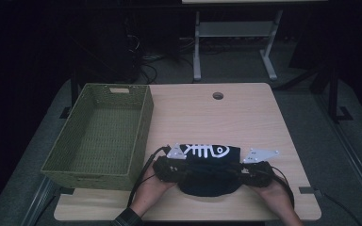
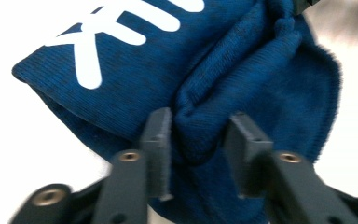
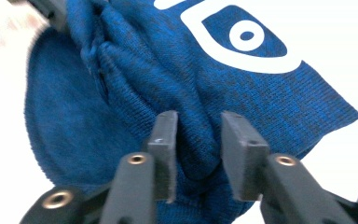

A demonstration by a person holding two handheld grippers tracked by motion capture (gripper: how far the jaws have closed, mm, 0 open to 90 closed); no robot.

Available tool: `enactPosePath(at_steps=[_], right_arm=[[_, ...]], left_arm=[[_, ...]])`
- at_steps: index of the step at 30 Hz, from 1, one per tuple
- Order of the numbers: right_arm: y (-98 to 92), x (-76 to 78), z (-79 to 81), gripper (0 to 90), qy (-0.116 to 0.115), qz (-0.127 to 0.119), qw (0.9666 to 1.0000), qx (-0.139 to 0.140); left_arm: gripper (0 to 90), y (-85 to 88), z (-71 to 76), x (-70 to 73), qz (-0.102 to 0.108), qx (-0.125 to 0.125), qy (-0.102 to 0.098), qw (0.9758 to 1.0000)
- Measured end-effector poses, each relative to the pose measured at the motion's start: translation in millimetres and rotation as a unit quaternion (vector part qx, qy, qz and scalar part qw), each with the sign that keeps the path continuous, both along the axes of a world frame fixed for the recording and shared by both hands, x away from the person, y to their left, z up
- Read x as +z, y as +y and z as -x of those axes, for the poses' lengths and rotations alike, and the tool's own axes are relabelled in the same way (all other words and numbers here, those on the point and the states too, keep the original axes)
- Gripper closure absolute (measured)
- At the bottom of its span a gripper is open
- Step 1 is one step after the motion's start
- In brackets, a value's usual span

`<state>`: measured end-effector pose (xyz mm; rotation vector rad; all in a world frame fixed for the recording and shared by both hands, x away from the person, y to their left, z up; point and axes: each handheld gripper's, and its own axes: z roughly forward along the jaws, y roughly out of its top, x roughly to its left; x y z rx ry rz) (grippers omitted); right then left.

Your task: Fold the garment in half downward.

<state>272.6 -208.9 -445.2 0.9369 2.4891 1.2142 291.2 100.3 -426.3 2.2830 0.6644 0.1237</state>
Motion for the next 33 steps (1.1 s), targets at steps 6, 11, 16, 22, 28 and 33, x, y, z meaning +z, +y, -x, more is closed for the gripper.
enactPosePath(at_steps=[6,11,16,22,28,33], right_arm=[[-10.7,21.4,9.5,55.5,-0.018,-0.041,0.9990,0.003],[-20.3,36.8,12.2,56.1,-0.032,-0.065,0.9974,0.002],[-25.7,43.8,2.3,67.9,-0.032,-0.072,0.9969,-0.003],[-18.9,36.3,-8.2,89.4,-0.019,-0.059,0.9981,0.003],[-13.8,25.5,-8.1,89.9,-0.003,-0.048,0.9987,0.016],[-11.8,20.1,-5.4,89.9,0.006,-0.047,0.9986,0.022]], left_arm=[[51.5,7.5,7.2,26.2,0.016,-0.001,-0.029,0.9995],[52.0,13.0,4.2,39.5,0.033,0.001,-0.036,0.9988],[62.6,9.9,-6.7,43.0,0.038,0.009,-0.039,0.9985],[80.5,-0.6,-29.6,37.7,0.041,0.022,-0.026,0.9986],[89.8,-10.1,-50.2,29.8,0.023,0.033,-0.020,0.9990],[89.8,-14.4,-62.9,20.4,0.012,0.044,-0.016,0.9988]])
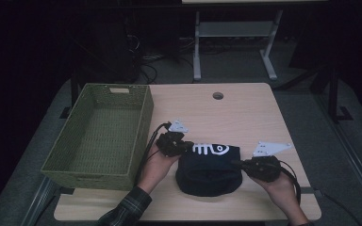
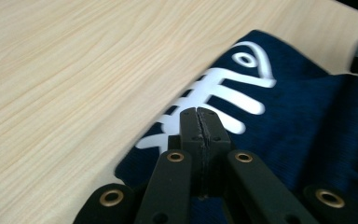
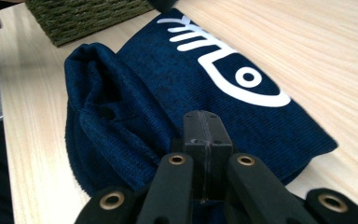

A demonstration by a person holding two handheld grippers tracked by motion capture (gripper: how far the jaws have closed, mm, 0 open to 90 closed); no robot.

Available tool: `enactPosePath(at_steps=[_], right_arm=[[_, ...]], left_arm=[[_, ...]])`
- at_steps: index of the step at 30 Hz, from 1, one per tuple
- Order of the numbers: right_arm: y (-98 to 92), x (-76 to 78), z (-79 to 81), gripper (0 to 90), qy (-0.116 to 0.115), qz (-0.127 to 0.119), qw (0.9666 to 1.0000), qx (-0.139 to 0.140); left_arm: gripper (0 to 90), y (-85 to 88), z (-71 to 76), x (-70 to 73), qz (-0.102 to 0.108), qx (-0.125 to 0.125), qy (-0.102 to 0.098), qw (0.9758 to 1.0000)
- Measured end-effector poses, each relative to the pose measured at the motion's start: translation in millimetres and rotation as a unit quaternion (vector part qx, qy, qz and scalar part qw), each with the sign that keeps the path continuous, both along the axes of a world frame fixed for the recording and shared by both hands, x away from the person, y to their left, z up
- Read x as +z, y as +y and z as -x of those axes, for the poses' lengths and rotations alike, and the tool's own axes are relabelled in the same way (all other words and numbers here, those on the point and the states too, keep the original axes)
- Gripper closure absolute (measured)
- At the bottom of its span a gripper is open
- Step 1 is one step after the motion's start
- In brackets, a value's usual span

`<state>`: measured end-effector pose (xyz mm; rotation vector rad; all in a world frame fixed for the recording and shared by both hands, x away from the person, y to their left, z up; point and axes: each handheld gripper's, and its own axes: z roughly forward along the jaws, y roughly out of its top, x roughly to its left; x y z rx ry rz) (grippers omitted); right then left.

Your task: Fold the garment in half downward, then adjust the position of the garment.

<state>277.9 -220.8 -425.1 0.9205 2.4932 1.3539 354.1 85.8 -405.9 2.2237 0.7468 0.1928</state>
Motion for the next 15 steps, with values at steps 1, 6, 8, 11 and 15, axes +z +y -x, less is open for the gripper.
enactPosePath(at_steps=[1,6,8,11,15], right_arm=[[0.0,-1.2,0.7,89.9,0.001,0.003,1.0000,0.004],[0.6,-7.6,7.3,89.9,0.014,0.006,0.9998,0.013],[1.7,-11.4,10.8,89.9,0.019,0.009,0.9996,0.019],[6.2,-19.2,13.4,90.0,0.032,0.017,0.9990,0.026],[13.5,-28.9,16.2,90.0,0.042,0.030,0.9981,0.033]], left_arm=[[89.8,-1.2,-1.3,-2.7,-0.003,0.002,0.003,1.0000],[89.8,-5.0,-6.2,-15.7,-0.023,0.002,0.012,0.9997],[89.8,-6.4,-7.2,-19.8,-0.025,0.003,0.017,0.9995],[89.9,-8.8,-8.6,-25.8,-0.033,0.001,0.022,0.9992],[89.9,-13.1,-11.5,-35.1,-0.050,-0.005,0.032,0.9982]])
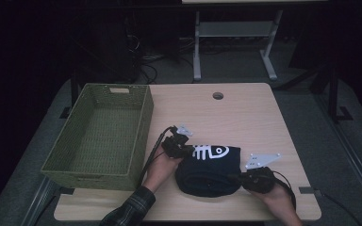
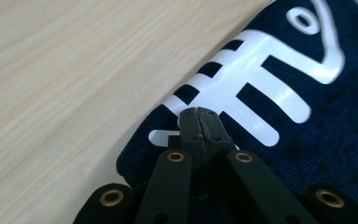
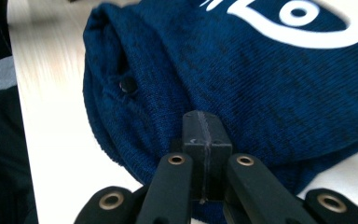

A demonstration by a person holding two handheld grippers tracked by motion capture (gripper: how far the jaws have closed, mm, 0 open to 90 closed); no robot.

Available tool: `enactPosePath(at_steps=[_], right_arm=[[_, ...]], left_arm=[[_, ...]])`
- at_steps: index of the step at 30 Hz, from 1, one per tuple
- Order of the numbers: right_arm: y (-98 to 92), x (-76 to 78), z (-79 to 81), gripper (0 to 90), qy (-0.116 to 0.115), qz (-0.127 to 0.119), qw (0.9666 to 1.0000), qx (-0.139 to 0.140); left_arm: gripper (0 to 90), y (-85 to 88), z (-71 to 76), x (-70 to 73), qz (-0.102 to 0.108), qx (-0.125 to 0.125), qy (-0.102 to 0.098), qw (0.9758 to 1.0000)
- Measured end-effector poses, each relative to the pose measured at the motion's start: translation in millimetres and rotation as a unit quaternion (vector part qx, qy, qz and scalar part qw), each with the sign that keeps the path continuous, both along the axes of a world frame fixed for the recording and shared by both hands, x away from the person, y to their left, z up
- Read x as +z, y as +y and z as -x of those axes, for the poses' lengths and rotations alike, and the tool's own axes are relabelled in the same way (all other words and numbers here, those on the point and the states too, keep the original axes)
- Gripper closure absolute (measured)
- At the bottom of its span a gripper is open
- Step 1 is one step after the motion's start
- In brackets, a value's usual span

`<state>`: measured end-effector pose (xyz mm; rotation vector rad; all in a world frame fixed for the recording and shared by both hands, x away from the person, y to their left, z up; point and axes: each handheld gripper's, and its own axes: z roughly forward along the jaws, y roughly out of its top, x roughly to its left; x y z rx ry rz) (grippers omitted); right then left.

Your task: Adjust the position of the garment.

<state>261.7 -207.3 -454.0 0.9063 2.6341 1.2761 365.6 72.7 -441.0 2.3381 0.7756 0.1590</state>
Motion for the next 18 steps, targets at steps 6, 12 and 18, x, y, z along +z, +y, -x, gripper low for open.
enactPosePath(at_steps=[6,12,18], right_arm=[[15.8,-10.0,9.0,90.0,0.006,0.020,0.9996,0.019],[26.0,-11.1,15.6,90.0,-0.002,0.027,0.9993,0.026],[16.8,0.7,12.1,90.0,-0.012,-0.009,0.9998,0.011]], left_arm=[[90.0,-8.2,-4.0,-8.3,-0.012,-0.007,0.001,0.9999],[90.0,-13.4,-4.0,-8.1,-0.021,-0.013,-0.003,0.9997],[90.0,-5.1,4.1,8.7,0.007,-0.016,-0.005,0.9998]])
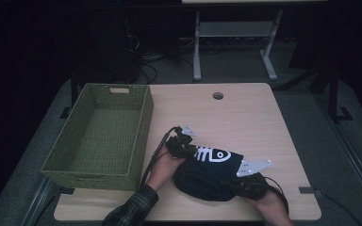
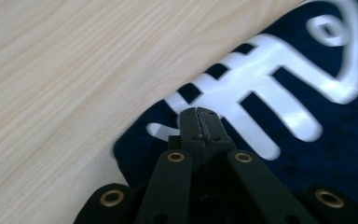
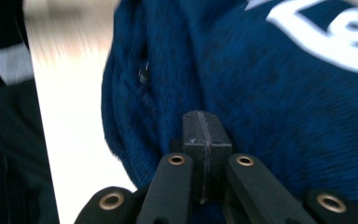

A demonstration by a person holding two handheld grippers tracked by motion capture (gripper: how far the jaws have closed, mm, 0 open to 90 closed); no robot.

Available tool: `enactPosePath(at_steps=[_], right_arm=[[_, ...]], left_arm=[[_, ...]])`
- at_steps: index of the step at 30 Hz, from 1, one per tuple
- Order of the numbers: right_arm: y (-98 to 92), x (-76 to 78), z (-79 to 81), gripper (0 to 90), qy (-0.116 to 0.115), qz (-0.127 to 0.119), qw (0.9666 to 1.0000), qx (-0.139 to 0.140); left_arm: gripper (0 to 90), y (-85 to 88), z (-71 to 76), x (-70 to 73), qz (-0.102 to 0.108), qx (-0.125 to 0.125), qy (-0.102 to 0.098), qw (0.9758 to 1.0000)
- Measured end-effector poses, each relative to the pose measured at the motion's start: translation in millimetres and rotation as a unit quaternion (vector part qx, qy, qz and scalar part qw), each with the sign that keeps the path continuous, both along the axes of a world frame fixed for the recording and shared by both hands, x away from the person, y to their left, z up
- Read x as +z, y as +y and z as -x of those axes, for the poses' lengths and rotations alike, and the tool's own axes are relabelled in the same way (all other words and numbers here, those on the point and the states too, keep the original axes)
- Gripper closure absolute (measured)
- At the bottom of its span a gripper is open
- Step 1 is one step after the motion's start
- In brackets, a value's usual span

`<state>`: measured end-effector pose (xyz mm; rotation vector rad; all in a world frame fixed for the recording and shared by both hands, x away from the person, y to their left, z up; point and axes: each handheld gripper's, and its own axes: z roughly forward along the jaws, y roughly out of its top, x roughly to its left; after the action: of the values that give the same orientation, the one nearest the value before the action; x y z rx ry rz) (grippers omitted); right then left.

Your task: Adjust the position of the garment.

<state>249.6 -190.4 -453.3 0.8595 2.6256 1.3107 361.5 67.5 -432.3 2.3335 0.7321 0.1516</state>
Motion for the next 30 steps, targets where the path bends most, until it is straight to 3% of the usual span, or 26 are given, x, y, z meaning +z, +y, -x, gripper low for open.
enactPosePath(at_steps=[3,6,10,14,17,20,27,30], right_arm=[[-9.4,7.9,-3.7,90.0,-0.019,-0.017,0.9995,-0.020],[-17.6,11.4,-10.8,90.0,-0.031,-0.017,0.9981,-0.050],[-22.7,4.6,-22.6,90.0,-0.027,0.005,0.9973,-0.067],[-18.9,-5.7,-27.1,90.0,-0.013,0.027,0.9978,-0.060],[-13.3,-11.8,-25.3,90.0,0.006,0.027,0.9982,-0.053],[-9.2,-12.6,-21.2,90.0,0.013,0.023,0.9987,-0.043],[-6.4,-12.9,-16.8,89.9,-0.005,0.033,0.9988,-0.035],[-9.7,-10.1,-14.3,77.4,-0.020,0.025,0.9988,-0.038]], left_arm=[[90.0,4.2,12.7,10.1,0.013,-0.008,-0.005,0.9999],[90.0,9.4,28.3,17.0,0.016,-0.020,-0.007,0.9997],[89.9,13.3,44.3,11.0,0.006,-0.027,0.003,0.9996],[90.0,13.3,39.7,0.4,-0.013,-0.031,0.020,0.9992],[90.0,12.2,37.6,-3.8,-0.029,-0.027,0.014,0.9991],[90.0,13.4,33.3,-6.5,-0.031,-0.021,0.014,0.9992],[89.9,13.6,32.3,-6.5,-0.027,-0.021,0.016,0.9993],[83.0,16.5,31.5,-2.5,-0.009,-0.017,0.024,0.9995]])
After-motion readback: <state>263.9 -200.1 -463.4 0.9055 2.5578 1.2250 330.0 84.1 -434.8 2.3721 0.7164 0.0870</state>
